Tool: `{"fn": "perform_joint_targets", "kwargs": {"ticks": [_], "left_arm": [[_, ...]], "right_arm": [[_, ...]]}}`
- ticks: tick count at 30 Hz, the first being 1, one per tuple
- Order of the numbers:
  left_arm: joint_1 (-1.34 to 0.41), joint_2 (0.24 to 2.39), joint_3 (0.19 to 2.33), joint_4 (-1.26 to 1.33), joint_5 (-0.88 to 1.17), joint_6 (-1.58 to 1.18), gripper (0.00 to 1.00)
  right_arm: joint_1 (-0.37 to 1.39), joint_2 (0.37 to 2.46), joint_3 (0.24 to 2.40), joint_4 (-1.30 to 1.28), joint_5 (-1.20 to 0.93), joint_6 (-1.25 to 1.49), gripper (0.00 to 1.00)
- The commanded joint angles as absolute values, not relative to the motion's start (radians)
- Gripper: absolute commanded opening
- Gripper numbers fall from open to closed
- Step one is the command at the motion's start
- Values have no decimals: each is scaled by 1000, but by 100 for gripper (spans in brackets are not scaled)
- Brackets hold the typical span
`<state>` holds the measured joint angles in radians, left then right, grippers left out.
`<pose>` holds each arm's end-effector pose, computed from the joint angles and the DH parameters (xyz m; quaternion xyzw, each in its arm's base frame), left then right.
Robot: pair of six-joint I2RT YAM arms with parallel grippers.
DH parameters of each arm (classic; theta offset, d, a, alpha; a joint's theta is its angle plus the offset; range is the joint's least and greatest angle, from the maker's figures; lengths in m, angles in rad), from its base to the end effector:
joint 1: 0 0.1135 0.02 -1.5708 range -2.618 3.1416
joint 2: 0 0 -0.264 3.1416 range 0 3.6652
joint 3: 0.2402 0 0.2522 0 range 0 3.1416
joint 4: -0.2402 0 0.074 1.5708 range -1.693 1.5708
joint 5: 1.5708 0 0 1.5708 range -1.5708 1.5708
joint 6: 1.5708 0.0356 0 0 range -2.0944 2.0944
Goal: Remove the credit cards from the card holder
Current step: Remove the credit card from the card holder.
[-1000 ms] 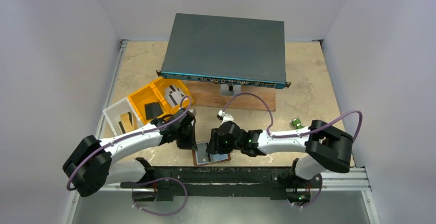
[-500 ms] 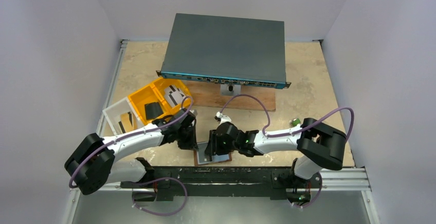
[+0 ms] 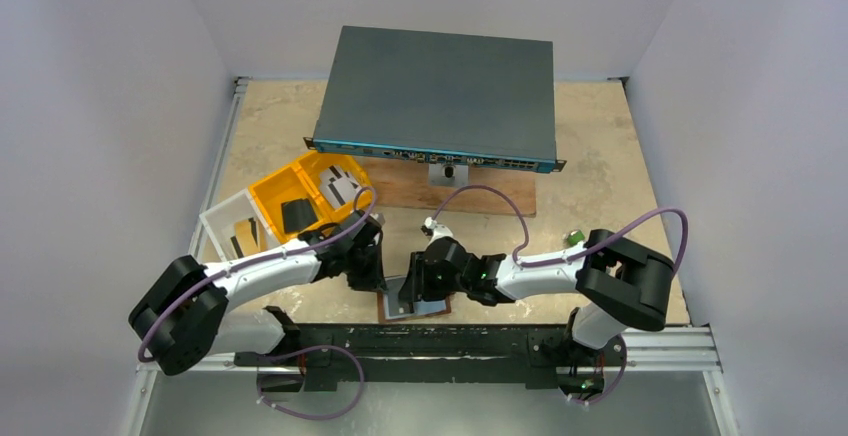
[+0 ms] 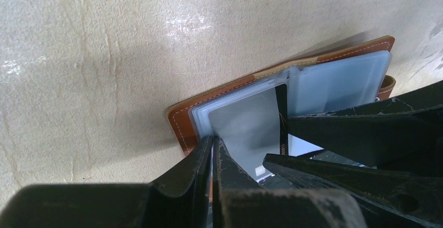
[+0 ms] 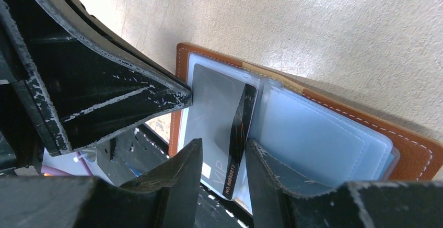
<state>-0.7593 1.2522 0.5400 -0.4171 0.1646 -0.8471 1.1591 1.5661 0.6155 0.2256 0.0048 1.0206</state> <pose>0.1473 -0.1478 0.1509 -0.0247 0.9723 -0.2127 0.0938 0.1170 0.2675 0.1403 -0.0621 0.9098 0.3628 0.1918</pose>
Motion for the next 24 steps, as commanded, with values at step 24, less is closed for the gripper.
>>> {"fn": "perform_joint_targets", "kwargs": {"ticks": [24], "left_arm": [[-782,1389,520,-309,192,-913,0]], "right_arm": [[1088,1551,464,442,-64,1096,25]]}}
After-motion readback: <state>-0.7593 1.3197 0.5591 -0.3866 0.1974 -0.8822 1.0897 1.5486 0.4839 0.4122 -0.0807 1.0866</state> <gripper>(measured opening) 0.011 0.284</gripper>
